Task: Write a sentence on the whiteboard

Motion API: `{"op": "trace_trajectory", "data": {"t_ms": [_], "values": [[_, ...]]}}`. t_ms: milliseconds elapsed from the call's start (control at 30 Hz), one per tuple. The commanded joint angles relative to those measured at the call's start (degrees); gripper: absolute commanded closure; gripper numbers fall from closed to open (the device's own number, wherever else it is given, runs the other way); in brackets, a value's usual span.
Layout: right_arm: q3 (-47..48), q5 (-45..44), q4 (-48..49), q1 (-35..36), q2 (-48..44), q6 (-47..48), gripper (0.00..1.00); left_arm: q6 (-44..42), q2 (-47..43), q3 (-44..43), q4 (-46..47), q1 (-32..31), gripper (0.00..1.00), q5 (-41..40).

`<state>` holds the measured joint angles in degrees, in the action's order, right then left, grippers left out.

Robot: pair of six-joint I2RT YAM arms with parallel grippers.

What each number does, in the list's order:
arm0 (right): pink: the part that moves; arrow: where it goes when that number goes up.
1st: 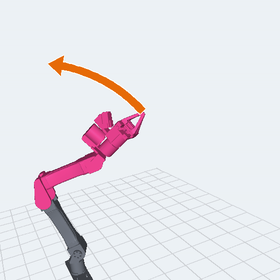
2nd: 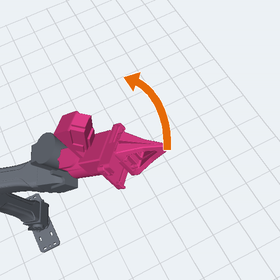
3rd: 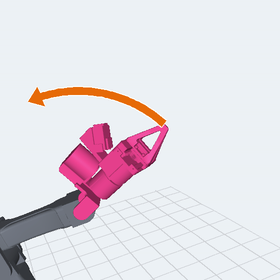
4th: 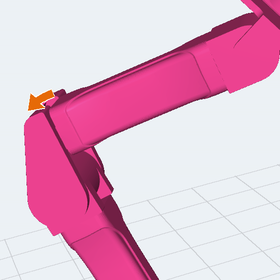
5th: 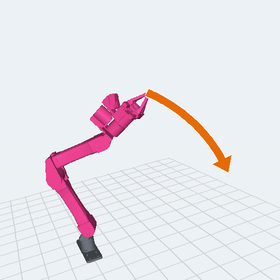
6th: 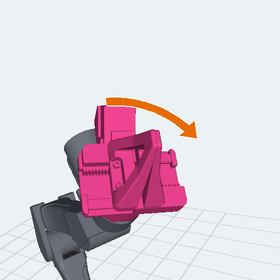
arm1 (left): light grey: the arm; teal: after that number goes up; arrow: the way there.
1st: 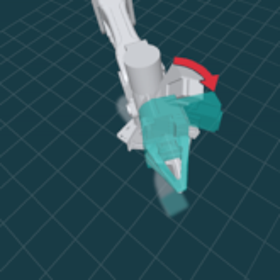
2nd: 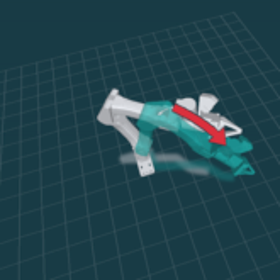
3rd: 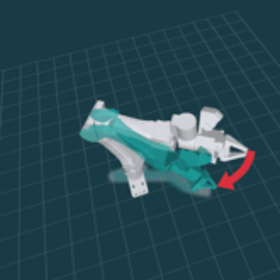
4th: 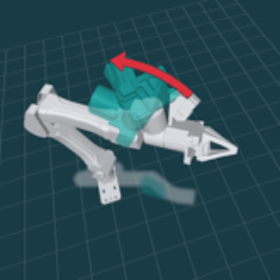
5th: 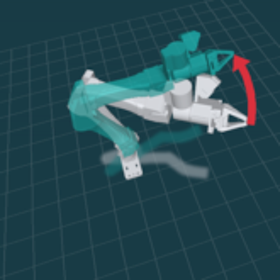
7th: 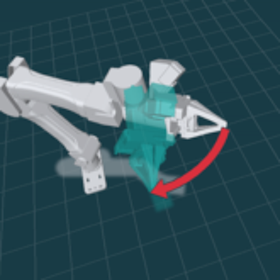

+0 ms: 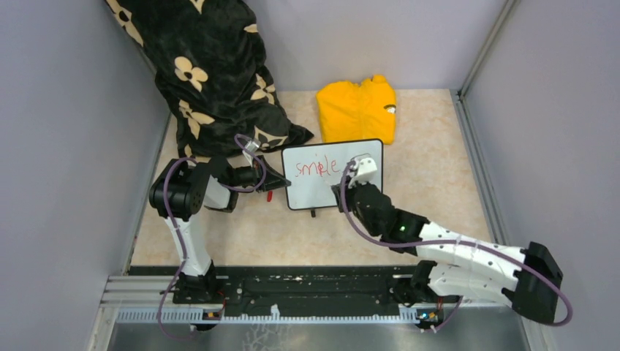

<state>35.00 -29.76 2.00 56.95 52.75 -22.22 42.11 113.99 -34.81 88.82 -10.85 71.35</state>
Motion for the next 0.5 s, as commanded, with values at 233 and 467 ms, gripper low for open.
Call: {"op": "trace_trajectory", "data": {"t_ms": [233, 467], "values": [[4.9, -8.4, 5.8, 10.3, 15.7, 3.5, 1.00, -1.6, -0.6, -0.4, 5.8, -0.4, 1.00, 0.7], [6.1, -9.4, 12.5, 10.7, 20.2, 5.6, 1.00, -1.5, -0.4, -0.5, 5.8, -0.4, 1.00, 0.8]]}}
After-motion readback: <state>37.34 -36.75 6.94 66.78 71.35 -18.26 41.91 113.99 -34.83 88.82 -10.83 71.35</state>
